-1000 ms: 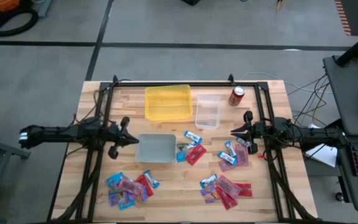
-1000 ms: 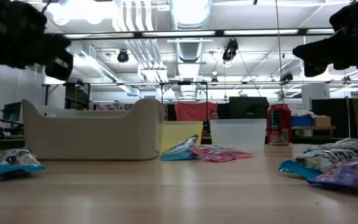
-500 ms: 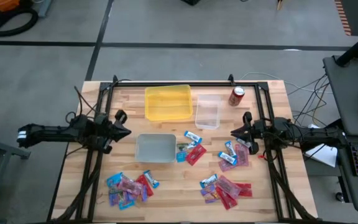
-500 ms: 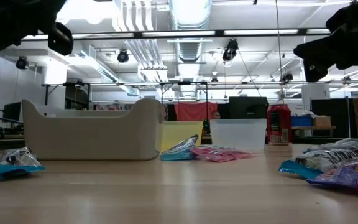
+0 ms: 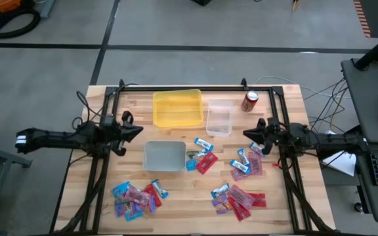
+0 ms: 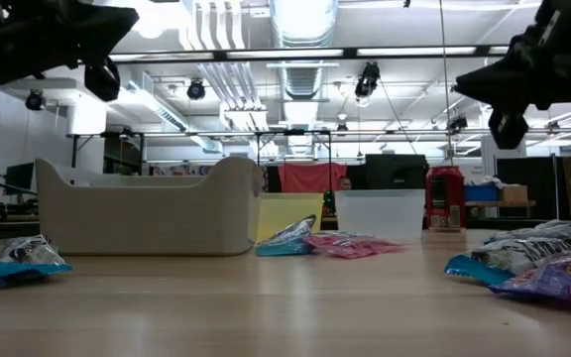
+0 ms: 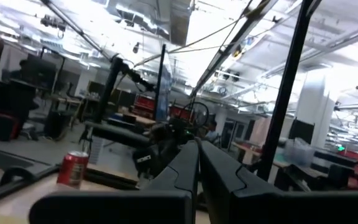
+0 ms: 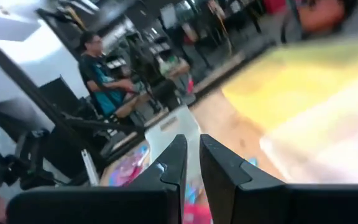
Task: Sort candy
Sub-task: Put the white candy into the yellow bin
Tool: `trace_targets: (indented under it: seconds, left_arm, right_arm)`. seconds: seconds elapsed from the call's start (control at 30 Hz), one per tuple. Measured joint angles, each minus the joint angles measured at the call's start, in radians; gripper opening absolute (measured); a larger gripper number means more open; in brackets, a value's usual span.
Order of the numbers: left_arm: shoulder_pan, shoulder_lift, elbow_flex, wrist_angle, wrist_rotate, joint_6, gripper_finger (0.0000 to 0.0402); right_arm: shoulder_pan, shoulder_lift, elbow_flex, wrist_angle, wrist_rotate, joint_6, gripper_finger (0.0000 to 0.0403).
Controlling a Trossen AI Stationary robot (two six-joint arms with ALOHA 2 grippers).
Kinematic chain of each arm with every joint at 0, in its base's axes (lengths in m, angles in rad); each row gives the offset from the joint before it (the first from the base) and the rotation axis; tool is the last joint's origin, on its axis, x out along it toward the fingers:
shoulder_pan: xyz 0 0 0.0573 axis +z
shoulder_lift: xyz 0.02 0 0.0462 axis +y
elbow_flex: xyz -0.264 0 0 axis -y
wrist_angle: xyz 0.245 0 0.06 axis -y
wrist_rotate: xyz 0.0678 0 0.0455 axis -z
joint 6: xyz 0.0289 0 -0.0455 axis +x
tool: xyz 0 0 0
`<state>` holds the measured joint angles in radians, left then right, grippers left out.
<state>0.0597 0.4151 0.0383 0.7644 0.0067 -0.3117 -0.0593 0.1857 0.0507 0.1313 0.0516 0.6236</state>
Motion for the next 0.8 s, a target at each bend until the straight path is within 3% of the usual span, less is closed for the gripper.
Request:
trace_targets:
  seconds: [0.27, 0.57, 0.67, 0.8]
  left_arm:
    - [-0.001, 0.186, 0.0, 0.145, 0.002, -0.045, 0.0]
    - [0.001, 0.254, 0.0, 0.15, 0.002, -0.085, 0.0]
    - [0.0, 0.243, 0.0, 0.149, 0.028, -0.094, 0.0]
    - [0.0, 0.23, 0.0, 0.148, 0.087, -0.094, 0.0]
  right_arm:
    - [0.019, 0.198, 0.206, -0.356, -0.087, 0.254, 0.0036]
    - [0.035, 0.514, 0.507, -0.988, -0.079, 0.496, 0.0036]
    - [0.035, 0.605, 0.558, -1.077, -0.08, 0.465, 0.0036]
    - [0.035, 0.703, 0.586, -1.056, -0.081, 0.459, 0.0036]
